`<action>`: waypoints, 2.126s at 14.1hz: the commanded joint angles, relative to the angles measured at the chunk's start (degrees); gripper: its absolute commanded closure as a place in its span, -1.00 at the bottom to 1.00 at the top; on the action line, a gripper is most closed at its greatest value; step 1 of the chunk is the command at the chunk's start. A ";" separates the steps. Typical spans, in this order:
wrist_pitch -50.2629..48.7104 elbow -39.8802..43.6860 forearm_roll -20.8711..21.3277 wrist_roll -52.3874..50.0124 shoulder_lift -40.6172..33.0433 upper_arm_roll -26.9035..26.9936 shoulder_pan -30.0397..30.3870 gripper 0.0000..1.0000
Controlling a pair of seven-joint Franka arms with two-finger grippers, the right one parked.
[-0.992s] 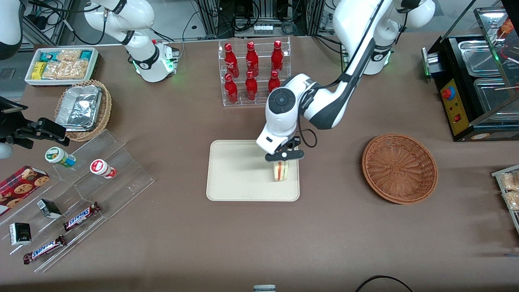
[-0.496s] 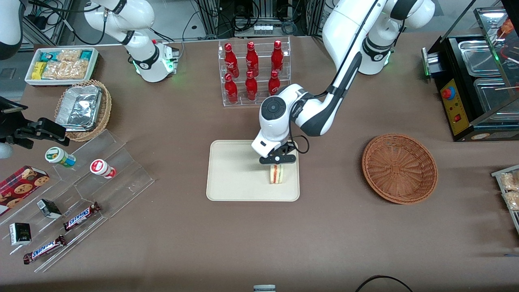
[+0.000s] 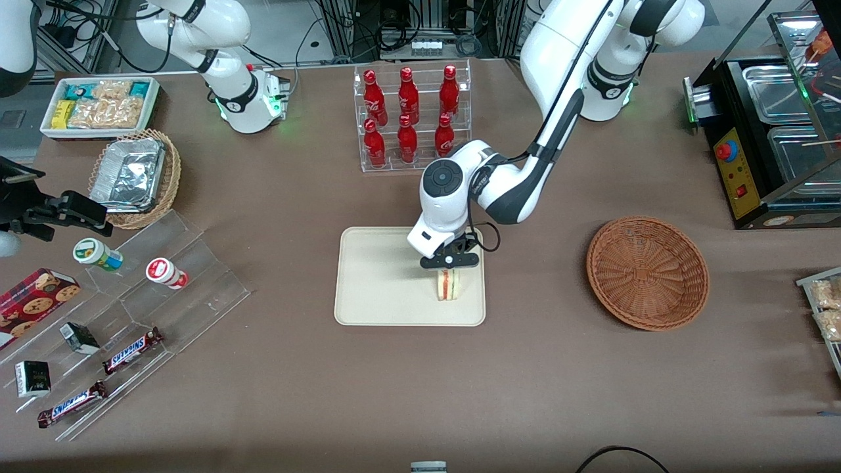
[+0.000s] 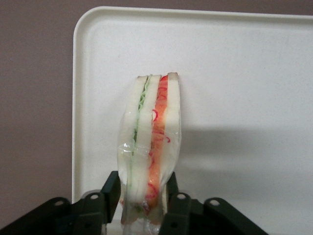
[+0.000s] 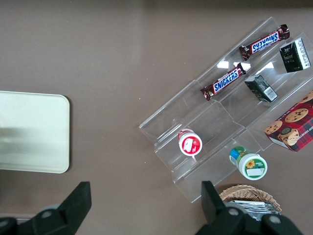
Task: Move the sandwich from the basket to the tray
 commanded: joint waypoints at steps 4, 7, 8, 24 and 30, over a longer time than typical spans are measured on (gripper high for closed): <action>-4.50 1.34 0.85 -5.84 -5.75 1.01 0.17 -1.00; -10.65 1.34 0.24 -6.63 -11.81 2.32 0.79 -1.00; -13.55 1.34 0.15 -6.64 -14.18 2.33 1.48 -1.00; -44.94 1.34 -1.96 7.83 -41.01 2.50 21.25 -1.00; -50.75 1.34 -2.14 28.30 -46.01 2.77 33.20 -1.00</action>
